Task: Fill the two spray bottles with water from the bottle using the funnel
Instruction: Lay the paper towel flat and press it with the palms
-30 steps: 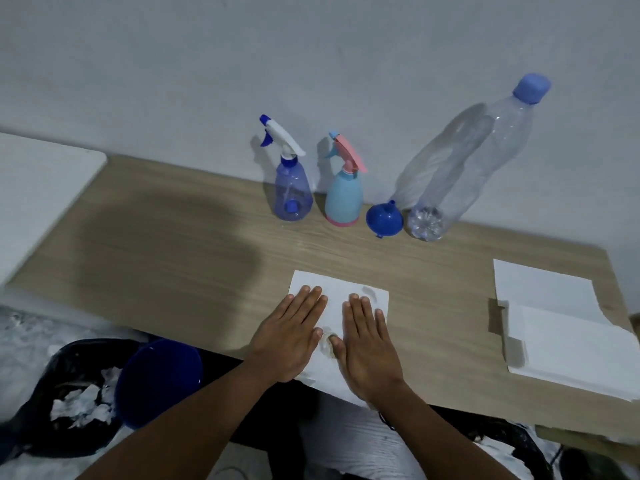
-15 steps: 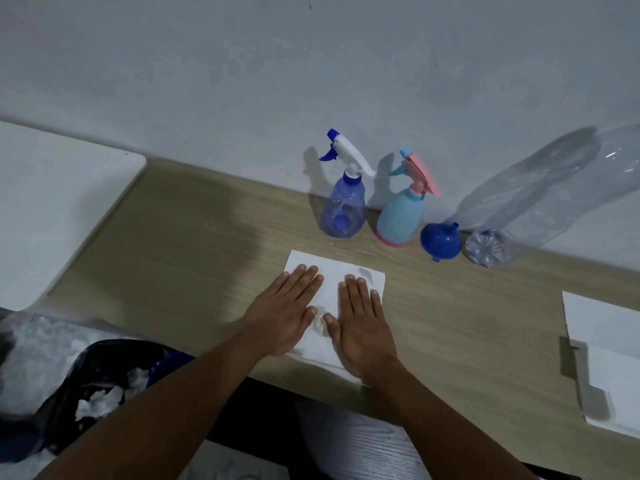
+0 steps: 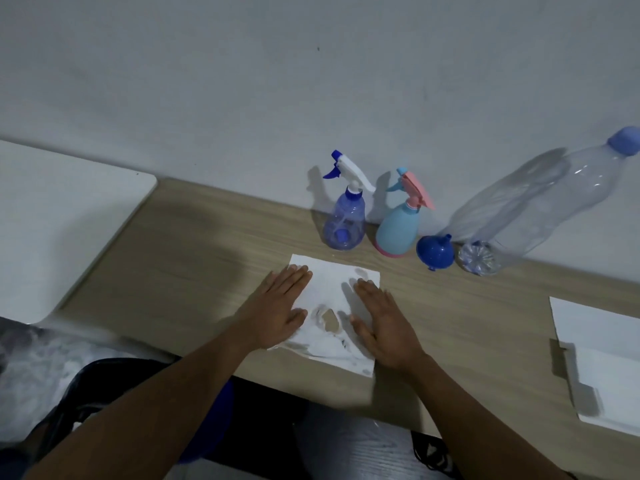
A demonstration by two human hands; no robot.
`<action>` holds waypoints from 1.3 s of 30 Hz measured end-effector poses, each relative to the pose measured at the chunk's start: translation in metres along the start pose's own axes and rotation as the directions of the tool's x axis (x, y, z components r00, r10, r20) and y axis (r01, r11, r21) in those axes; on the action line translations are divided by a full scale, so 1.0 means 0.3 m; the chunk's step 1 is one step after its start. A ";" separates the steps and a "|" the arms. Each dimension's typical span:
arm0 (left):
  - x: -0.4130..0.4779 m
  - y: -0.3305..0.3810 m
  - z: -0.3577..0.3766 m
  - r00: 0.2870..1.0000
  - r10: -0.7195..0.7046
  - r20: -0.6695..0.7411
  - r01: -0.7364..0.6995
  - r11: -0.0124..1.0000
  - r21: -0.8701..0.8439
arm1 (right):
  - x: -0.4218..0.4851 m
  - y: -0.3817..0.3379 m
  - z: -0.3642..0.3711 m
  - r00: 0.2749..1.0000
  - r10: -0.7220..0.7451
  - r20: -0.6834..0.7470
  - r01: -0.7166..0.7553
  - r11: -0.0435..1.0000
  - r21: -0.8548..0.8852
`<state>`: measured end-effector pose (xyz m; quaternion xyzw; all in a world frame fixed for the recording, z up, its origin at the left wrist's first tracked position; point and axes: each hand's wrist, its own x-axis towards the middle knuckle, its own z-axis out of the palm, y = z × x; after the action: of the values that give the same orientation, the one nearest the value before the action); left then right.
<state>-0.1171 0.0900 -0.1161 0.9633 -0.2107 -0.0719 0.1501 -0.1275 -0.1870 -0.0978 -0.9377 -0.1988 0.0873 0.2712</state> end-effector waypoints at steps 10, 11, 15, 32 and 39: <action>-0.137 0.040 0.015 0.991 -0.054 -0.123 0.058 0.998 0.035 | -0.109 -0.012 0.054 0.996 -0.067 -0.052 0.061 0.993 -0.103; -0.142 0.052 0.016 0.986 -0.069 -0.152 0.073 0.997 0.024 | -0.114 -0.016 0.053 0.996 -0.056 -0.072 0.051 0.995 -0.081; -0.137 0.124 -0.010 0.963 -0.201 -0.182 0.177 0.974 -0.139 | -0.131 -0.045 -0.002 0.992 0.126 0.016 -0.127 0.991 0.041; -0.001 0.864 -0.195 0.781 -0.606 0.152 0.242 0.070 -0.968 | -0.580 0.130 -0.498 0.685 0.654 -0.322 -0.103 0.525 0.845; -0.032 1.337 -0.002 0.822 -0.547 0.158 0.264 0.119 -0.957 | -1.033 0.394 -0.635 0.688 0.641 -0.340 -0.140 0.578 0.804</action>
<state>-0.2798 -0.2532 0.0133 0.6871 0.1698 -0.1085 0.6980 -0.3178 -0.4989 0.0149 -0.7453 0.1765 -0.0826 0.6376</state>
